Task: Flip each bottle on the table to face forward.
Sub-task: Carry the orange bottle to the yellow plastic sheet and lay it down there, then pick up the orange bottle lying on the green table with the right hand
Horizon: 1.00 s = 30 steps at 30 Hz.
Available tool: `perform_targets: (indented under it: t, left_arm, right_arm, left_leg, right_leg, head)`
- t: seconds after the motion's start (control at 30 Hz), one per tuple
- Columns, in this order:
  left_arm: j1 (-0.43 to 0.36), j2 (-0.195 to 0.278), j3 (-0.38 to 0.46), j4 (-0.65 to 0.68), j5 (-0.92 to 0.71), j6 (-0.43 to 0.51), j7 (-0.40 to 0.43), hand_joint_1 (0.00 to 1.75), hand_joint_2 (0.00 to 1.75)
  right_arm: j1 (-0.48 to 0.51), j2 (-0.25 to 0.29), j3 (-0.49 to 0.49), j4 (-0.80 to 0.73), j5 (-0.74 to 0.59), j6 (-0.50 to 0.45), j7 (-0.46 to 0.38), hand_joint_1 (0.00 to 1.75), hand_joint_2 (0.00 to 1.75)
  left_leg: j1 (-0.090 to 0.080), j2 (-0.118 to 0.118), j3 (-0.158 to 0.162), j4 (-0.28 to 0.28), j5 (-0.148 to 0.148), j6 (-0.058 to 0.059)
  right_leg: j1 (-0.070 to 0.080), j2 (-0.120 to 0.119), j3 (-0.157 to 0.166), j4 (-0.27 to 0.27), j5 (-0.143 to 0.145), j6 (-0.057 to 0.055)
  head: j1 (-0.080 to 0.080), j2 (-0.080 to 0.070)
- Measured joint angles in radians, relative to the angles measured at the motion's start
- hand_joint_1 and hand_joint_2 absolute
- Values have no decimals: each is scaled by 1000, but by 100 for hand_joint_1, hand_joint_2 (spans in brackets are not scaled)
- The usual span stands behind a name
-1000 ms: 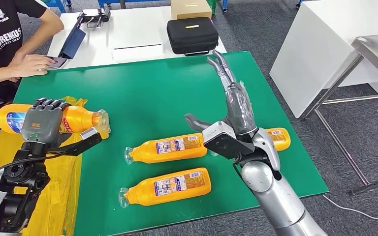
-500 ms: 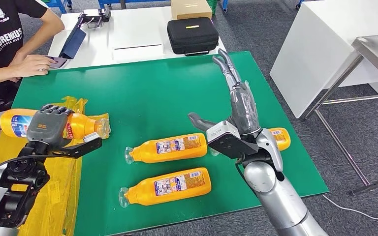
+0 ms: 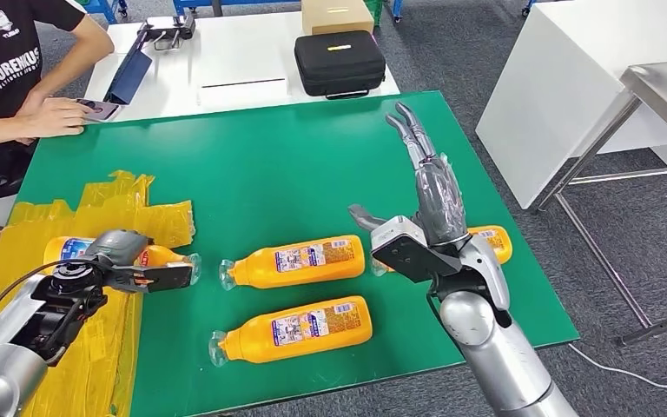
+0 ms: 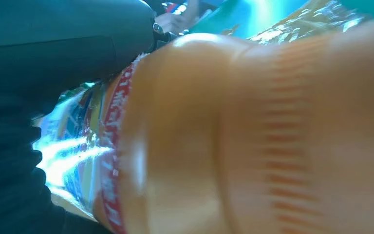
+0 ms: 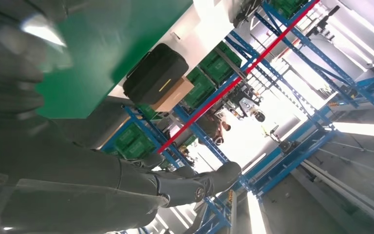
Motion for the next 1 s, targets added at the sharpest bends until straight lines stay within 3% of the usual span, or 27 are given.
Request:
perform_targets:
  t: [0.3,0.43,0.53,0.67,0.83,1.0]
  left_arm:
    - [-23,-12,-21,62,-19,5,68,0,175]
    - [-18,-15,-21,56,-29,20,94,0,0]
    - [28,-14,-5,-46,-55,11,142,0,0]
    - [121,-13,42,-286,-73,-14,167,0,0]
    - [207,-13,115,-547,-16,-32,141,0,0]
    - [275,-13,180,-717,68,-34,89,0,0]
  right_arm:
    - [6,0,-2,0,17,13,9,0,175]
    - [12,0,-8,0,44,21,23,0,175]
    - [28,-3,-25,-5,86,41,39,0,175]
    - [55,-14,-53,-27,135,71,45,0,175]
    - [84,-30,-83,-50,155,87,46,0,175]
    - [106,-40,-105,-70,156,98,46,0,175]
  left_leg:
    - [0,0,5,0,0,0]
    - [0,0,7,0,0,0]
    - [0,0,6,0,0,0]
    - [0,-1,3,0,0,0]
    - [-1,0,0,0,0,0]
    - [-1,0,-1,0,0,0]
  right_leg:
    - [0,0,5,0,0,0]
    - [0,0,6,0,0,0]
    - [0,0,5,0,0,0]
    - [0,-1,4,0,0,0]
    - [-1,-1,1,0,0,0]
    - [0,-1,-1,0,0,0]
  head:
    - [0,0]
    - [0,0]
    - [0,0]
    - [0,0]
    - [0,0]
    - [0,0]
